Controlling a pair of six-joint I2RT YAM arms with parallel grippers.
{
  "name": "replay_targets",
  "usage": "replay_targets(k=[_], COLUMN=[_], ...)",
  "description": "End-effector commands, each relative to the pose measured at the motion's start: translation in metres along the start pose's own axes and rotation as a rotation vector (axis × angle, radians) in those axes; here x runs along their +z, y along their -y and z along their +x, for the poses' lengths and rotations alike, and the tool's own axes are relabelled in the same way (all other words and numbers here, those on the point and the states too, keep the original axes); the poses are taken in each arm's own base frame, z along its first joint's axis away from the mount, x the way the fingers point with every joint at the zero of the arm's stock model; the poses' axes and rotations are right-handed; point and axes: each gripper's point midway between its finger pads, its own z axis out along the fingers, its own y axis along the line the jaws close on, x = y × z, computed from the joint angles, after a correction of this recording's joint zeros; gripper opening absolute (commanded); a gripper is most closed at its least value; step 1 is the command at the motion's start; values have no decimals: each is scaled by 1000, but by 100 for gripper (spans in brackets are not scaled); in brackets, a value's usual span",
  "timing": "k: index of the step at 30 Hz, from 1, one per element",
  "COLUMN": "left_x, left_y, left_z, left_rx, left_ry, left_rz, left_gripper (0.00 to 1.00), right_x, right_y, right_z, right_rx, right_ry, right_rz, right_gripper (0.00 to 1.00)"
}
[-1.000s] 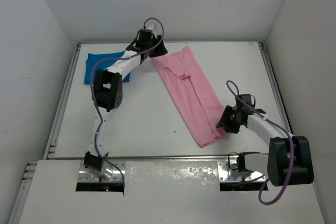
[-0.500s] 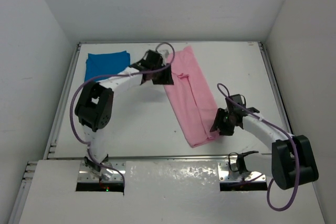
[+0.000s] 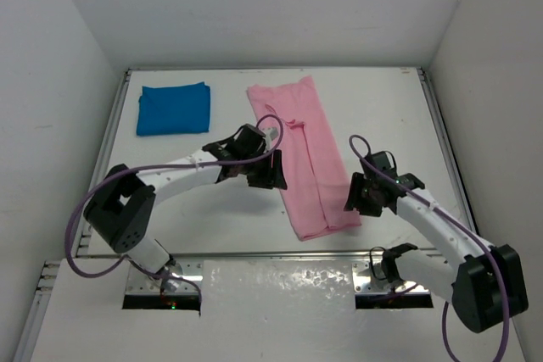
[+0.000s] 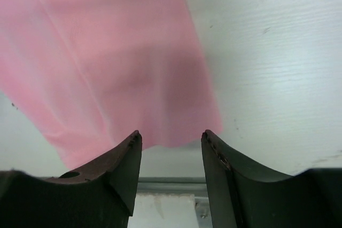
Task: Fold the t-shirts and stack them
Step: Rotate the tshirt 75 degrees, then grab the bottom of the folded rectangular tshirt with both arms
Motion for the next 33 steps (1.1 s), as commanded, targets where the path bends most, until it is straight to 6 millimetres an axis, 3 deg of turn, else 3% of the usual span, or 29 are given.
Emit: replay_targets(k=[1, 4, 9, 17, 33], left_x=[-9, -7, 2, 29, 61], left_y=[23, 38, 60, 60, 64], left_z=[18, 42, 57, 79, 107], left_rx=[-37, -53, -50, -61, -19], left_ry=[-3, -37, -42, -117, -211], left_rz=[52, 87, 122, 138, 92], left_gripper=[49, 49, 51, 53, 56], right_x=[-10, 0, 11, 22, 19], right_y=[21, 31, 30, 16, 27], right_z=[-6, 9, 6, 7, 15], right_rx=[-34, -32, -29, -36, 13], right_ry=[46, -4, 37, 14, 78], right_rz=[107, 138, 108, 23, 22], right_gripper=[48, 47, 46, 47, 46])
